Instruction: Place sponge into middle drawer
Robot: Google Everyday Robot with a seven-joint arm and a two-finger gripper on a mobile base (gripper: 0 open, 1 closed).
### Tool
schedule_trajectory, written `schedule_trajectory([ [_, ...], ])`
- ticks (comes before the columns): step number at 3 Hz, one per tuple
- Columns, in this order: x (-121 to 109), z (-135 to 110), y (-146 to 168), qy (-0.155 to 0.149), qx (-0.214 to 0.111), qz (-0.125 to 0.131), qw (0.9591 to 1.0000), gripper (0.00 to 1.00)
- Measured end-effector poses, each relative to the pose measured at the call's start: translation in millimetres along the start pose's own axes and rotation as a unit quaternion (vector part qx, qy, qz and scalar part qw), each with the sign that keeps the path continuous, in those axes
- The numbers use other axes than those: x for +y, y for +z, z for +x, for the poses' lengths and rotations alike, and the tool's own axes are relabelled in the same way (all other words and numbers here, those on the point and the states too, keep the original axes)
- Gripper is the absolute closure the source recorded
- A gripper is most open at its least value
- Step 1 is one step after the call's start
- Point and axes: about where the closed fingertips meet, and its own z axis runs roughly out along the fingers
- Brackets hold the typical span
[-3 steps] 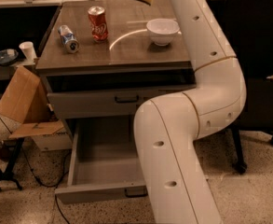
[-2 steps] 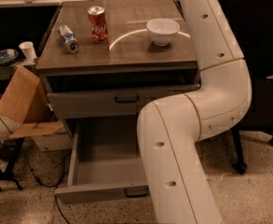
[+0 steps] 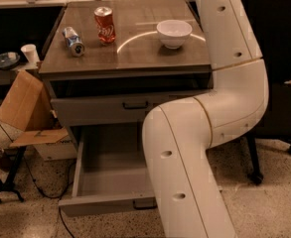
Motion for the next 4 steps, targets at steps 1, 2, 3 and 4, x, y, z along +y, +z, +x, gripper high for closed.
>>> schedule_trajectory([
  [1, 18.9, -4.8, 11.9, -0.026, 0.012, -0.024, 0.9993, 1.0],
  [2, 42.6, -8.3, 26.2, -0.052, 0.016, -0.048, 0.9974, 1.0],
  [3, 66.0, -17.5, 35.8, -0.074, 0.006, -0.067, 0.9949, 1.0],
  [4, 84.4, -32.8, 26.7, -0.1, -0.014, -0.088, 0.991, 1.0],
])
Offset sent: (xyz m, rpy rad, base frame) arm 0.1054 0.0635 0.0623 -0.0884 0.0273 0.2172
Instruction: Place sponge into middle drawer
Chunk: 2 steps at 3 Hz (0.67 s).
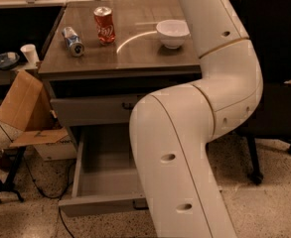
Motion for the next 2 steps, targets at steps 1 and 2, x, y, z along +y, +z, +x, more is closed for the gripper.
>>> schedule_trajectory([
  [1, 30.0, -24.3, -14.3, -0.035, -0.029, -0.045, 0.9979, 1.0],
  [2, 83.9, -50.7, -21.9, -0.078, -0.067, -0.123, 0.987, 1.0],
])
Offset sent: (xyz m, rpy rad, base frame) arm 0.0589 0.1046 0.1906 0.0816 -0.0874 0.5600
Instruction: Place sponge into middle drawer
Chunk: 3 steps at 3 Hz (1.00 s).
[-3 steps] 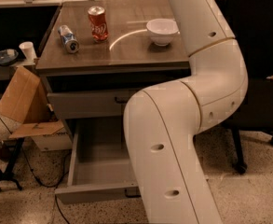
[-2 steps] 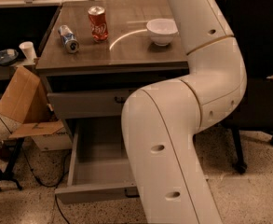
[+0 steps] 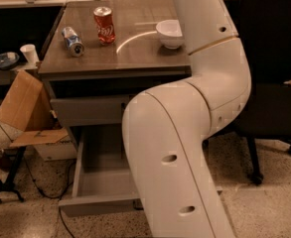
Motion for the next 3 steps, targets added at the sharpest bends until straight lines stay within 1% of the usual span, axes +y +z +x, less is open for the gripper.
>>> schedule_trajectory([
  [1, 68.0, -28.9, 20.9, -0.046, -0.032, -0.101, 0.9933, 1.0],
  [2, 131.2, -50.7, 35.9, -0.084, -0.054, -0.188, 0.9771, 1.0],
  [3, 179.4, -63.1, 49.9, -0.098, -0.074, -0.257, 0.9586, 1.0],
])
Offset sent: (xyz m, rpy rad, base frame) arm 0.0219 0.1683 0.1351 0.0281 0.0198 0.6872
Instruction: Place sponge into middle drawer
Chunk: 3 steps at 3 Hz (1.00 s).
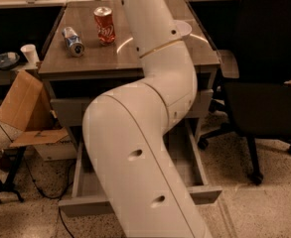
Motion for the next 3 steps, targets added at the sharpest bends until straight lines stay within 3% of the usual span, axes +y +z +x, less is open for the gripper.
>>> schedule_trajectory([
  [1, 29.9, -8.0, 32.7, 0.005, -0.028, -0.073, 0.9969, 1.0],
  [2, 29.9, -8.0, 33.2, 0.006, -0.028, -0.074, 0.9969, 1.0],
  [3, 30.3, -2.0, 34.9, 0.014, -0.05, -0.092, 0.9944, 1.0],
])
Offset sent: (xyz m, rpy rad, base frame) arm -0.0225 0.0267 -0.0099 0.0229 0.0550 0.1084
